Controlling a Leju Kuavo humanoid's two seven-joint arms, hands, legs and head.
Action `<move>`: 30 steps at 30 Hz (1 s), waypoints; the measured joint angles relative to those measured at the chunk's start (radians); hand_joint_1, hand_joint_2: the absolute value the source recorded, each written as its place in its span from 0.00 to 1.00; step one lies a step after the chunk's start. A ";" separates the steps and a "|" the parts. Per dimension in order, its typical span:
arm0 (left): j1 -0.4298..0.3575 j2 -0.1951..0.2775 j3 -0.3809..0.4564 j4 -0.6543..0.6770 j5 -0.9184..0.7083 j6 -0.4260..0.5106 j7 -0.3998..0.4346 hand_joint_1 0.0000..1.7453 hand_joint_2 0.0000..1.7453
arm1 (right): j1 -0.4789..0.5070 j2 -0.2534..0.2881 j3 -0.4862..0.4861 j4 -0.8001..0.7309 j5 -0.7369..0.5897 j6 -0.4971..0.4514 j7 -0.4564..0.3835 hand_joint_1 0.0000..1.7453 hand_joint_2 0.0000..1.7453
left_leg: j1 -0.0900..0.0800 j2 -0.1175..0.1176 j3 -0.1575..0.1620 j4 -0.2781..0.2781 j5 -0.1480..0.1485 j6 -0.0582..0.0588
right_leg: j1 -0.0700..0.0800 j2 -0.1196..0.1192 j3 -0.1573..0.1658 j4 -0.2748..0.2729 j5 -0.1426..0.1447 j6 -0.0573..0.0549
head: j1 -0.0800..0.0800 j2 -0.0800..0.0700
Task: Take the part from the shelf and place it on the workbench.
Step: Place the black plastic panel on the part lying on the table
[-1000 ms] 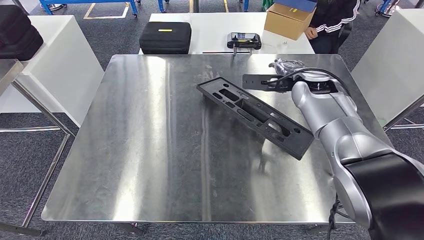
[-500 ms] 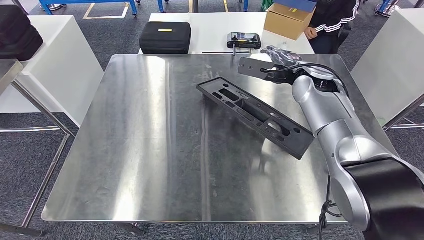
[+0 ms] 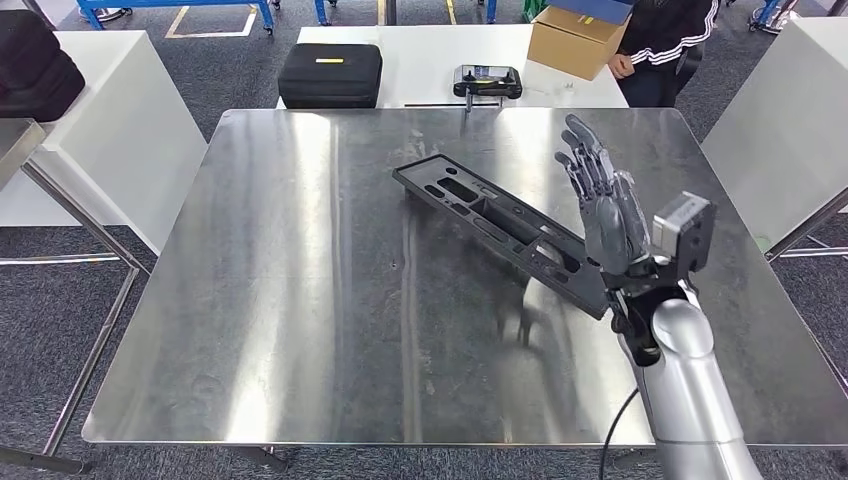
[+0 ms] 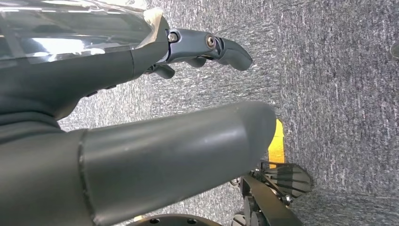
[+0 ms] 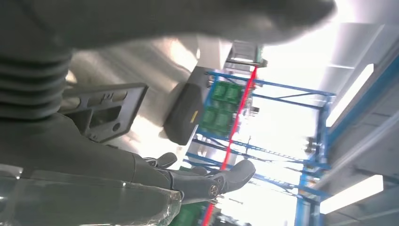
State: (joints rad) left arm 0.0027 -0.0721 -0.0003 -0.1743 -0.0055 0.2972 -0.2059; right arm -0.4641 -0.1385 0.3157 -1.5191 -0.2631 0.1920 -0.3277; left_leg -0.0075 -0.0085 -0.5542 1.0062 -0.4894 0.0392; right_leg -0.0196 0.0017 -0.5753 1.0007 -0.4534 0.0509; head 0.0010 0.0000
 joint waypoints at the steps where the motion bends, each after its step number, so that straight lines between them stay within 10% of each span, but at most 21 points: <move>1: 0.000 -0.001 0.001 0.000 0.001 0.000 0.000 0.00 0.00 | 0.024 -0.007 0.000 -0.037 0.000 -0.003 -0.001 0.00 1.00 | 0.000 0.000 0.000 0.000 0.000 0.000 | 0.000 0.000 0.000 0.000 0.000 0.000 | 0.000 0.000; 30: 0.000 -0.006 0.012 0.000 0.005 0.000 -0.001 0.00 0.00 | 0.176 -0.046 -0.008 -0.279 -0.021 -0.008 -0.033 0.00 1.00 | 0.000 0.001 0.002 0.000 0.000 0.000 | 0.000 0.000 0.002 0.000 0.000 0.000 | 0.000 0.000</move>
State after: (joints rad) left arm 0.0025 -0.0782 0.0117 -0.1743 -0.0008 0.2972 -0.2068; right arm -0.2878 -0.1847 0.3072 -1.7983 -0.2842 0.1843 -0.3609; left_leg -0.0074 -0.0078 -0.5523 1.0061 -0.4890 0.0392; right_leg -0.0195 0.0020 -0.5735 1.0008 -0.4533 0.0507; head 0.0012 0.0000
